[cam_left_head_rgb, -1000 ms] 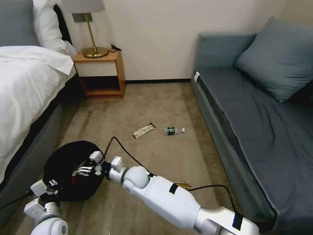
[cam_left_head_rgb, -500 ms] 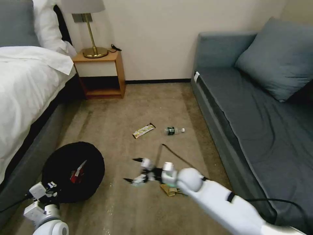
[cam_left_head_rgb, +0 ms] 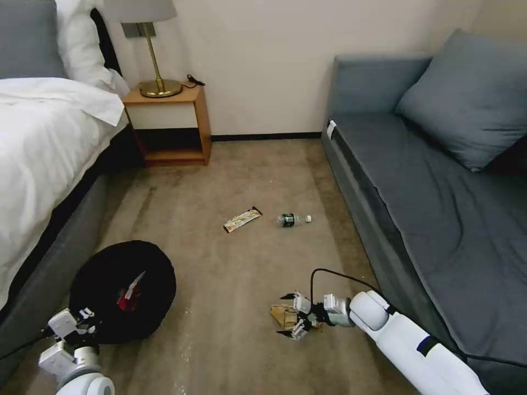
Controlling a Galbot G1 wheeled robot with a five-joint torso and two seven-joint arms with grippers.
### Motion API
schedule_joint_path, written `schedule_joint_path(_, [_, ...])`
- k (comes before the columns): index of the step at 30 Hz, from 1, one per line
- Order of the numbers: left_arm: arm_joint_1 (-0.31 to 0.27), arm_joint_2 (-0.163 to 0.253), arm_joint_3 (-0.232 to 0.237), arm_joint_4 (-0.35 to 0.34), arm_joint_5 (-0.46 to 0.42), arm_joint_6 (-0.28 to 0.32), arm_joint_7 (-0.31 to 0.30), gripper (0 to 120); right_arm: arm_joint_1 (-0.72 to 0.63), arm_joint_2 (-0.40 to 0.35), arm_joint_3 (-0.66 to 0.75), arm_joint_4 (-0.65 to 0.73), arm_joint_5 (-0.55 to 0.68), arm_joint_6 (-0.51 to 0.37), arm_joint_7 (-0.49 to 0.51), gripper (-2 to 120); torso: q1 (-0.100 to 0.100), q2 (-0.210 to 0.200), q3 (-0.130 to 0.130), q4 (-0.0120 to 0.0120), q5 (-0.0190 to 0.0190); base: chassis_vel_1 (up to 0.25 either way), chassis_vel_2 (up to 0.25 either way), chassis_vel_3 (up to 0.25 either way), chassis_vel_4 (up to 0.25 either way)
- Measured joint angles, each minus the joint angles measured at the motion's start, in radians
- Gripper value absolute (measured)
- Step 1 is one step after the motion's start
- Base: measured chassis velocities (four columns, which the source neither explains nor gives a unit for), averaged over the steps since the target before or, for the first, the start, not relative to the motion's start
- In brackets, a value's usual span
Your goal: Pick up the trash bin, then pick up the garbage on the floor and place it into the trash bin.
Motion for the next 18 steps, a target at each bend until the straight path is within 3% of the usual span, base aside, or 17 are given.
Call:
schedule_joint_path(13, [0.014, -0.011, 0.003, 0.0, 0.018, -0.023, 0.011, 3, 0.032, 0.042, 0.057, -0.184, -0.054, 0.044, 0.028, 99, 0.0, 0.0, 0.0, 0.0, -0.0002, 0.0, 0.0, 0.0, 0.0])
schedule_joint_path(18, [0.016, -0.02, 0.008, 0.002, 0.028, -0.028, 0.013, 3, 0.053, 0.064, 0.091, -0.234, -0.058, 0.05, 0.018, 83, 0.0, 0.0, 0.0, 0.0001, -0.0002, 0.0, 0.0, 0.0, 0.0])
